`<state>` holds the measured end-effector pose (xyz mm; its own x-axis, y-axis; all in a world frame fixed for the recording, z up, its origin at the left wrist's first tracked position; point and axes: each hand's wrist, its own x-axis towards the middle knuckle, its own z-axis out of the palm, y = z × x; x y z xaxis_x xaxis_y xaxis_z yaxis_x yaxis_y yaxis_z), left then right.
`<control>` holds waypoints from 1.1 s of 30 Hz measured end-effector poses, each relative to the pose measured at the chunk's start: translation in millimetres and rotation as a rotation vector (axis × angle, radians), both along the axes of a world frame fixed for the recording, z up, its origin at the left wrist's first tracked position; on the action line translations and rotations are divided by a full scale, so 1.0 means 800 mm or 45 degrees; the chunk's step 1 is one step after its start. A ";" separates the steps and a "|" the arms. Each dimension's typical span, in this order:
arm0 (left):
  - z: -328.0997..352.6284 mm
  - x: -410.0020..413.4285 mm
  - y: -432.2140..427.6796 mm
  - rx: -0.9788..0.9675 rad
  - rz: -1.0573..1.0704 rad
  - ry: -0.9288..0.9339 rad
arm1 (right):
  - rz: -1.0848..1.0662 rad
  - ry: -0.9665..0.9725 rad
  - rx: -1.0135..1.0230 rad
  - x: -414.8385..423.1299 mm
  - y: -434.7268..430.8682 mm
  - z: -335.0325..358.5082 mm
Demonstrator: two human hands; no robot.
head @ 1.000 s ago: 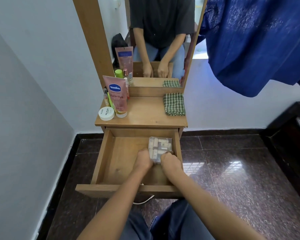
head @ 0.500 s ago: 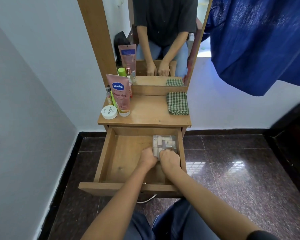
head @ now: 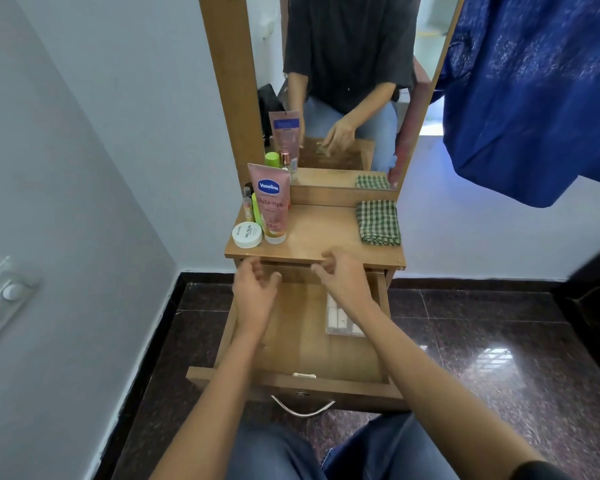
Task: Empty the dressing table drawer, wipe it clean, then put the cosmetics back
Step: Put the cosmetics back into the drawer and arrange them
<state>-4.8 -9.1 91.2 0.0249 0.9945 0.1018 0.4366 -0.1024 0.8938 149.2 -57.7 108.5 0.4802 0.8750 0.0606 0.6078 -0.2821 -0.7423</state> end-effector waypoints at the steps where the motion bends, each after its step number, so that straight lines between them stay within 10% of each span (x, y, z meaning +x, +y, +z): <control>1: 0.008 -0.006 0.013 0.058 0.062 -0.017 | -0.002 0.098 0.091 -0.005 0.013 0.012; 24: 0.004 0.005 0.151 -0.074 0.051 0.434 | -0.009 0.210 0.417 -0.035 0.157 0.028; 33: 0.006 -0.022 0.109 0.010 -0.045 0.166 | 0.093 0.435 0.619 -0.016 0.107 0.042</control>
<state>-22.4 78.4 95.6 0.0737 0.9920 0.1029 0.5450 -0.1265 0.8288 136.5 27.6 142.3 0.4828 0.8171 0.3150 0.3166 0.1724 -0.9327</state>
